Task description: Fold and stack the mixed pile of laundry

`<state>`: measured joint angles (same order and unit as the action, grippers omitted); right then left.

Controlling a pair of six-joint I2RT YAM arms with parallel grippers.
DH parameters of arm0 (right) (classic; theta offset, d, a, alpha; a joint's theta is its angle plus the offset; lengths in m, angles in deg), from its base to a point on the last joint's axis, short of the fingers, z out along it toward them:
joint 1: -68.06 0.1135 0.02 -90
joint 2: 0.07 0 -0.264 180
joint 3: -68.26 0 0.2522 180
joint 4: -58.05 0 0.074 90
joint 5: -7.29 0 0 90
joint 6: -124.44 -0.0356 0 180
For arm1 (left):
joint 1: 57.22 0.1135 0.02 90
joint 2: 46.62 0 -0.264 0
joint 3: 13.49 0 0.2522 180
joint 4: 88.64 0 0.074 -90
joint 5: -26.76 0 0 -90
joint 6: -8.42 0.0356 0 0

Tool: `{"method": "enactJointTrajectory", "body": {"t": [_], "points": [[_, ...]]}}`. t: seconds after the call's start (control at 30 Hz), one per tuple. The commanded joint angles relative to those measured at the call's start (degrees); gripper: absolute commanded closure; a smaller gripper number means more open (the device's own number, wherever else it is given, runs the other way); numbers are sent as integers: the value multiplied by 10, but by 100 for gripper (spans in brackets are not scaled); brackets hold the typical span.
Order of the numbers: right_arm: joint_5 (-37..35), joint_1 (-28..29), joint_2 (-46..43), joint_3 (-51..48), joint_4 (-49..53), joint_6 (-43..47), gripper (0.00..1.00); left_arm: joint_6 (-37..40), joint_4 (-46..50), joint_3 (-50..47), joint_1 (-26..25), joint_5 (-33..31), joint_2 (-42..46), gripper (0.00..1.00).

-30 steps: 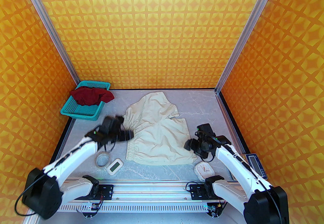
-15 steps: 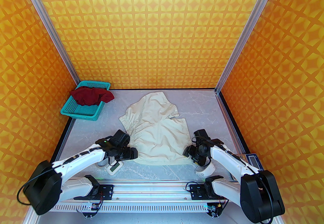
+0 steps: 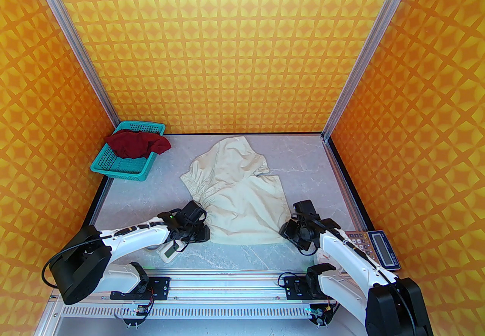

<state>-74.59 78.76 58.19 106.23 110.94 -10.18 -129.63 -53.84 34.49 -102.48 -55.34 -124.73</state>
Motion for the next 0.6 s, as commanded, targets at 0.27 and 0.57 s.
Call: {"method": "enactJointTrajectory", "body": {"t": [0.27,0.57], "points": [[-74,-4,31,203,57,93,100,55,51,53,20,-90,160,100],[-52,-1,248,464,-40,110,100,132,100,264,191,-18,9,100]]}}
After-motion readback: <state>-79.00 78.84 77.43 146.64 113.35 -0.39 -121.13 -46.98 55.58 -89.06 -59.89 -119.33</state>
